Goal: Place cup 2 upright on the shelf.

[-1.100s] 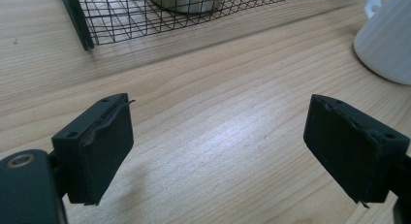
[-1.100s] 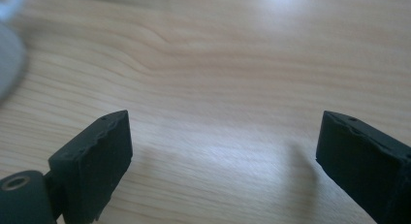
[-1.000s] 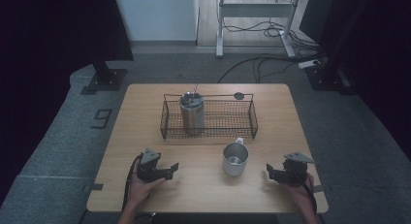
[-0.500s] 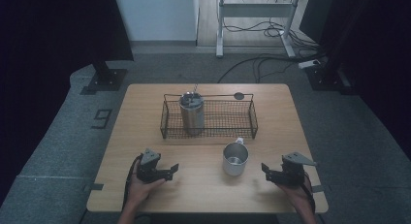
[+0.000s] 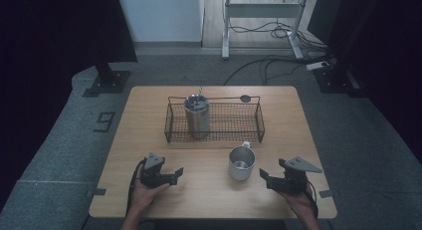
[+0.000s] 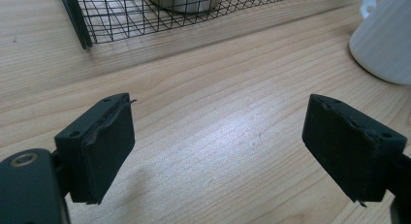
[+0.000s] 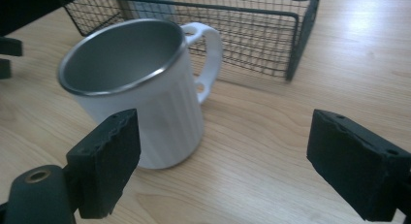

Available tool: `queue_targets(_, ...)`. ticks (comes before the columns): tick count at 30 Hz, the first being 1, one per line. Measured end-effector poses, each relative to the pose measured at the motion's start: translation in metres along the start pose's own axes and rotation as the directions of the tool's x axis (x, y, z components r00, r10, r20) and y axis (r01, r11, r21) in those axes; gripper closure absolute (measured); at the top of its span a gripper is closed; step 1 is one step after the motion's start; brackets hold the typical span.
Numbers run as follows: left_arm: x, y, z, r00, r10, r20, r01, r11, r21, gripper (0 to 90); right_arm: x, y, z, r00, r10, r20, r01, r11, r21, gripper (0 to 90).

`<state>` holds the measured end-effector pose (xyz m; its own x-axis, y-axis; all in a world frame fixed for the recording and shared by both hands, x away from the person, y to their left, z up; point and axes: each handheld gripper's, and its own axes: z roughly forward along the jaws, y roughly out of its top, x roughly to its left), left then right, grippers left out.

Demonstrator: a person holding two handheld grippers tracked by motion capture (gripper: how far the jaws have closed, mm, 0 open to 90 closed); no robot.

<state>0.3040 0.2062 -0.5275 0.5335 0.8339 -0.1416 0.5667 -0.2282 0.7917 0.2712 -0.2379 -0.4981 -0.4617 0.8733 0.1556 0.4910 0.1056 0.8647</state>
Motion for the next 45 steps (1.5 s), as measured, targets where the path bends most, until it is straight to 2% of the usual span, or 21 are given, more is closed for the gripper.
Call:
queue_targets(15, 0.0, -0.001, 0.001, 1.0, 0.004, 0.0, -0.004, 0.9999, 0.009, 12.2, 0.017, 0.005, 0.012, 0.9965, -0.012, -0.082, 0.011, 1.0, -0.015, 11.3)
queue_targets(32, 0.001, -0.001, 0.002, 1.0, -0.002, 0.001, 0.002, 0.9999, 0.013, 12.5, 0.029, 0.005, 0.029, 0.9934, -0.034, -0.11, 0.034, 0.999, -0.003, 9.2)
queue_targets(38, 0.001, -0.002, 0.002, 1.0, -0.008, 0.001, 0.008, 0.9999, 0.011, 12.6, 0.035, 0.006, 0.037, 0.9904, -0.062, -0.124, 0.062, 0.998, -0.002, 8.3)
queue_targets(45, 0.001, -0.002, 0.003, 1.0, -0.009, 0.004, 0.009, 0.9999, 0.013, 12.6, 0.04, 0.008, 0.043, 0.9895, -0.07, -0.127, 0.071, 0.997, 0.0, 6.1)
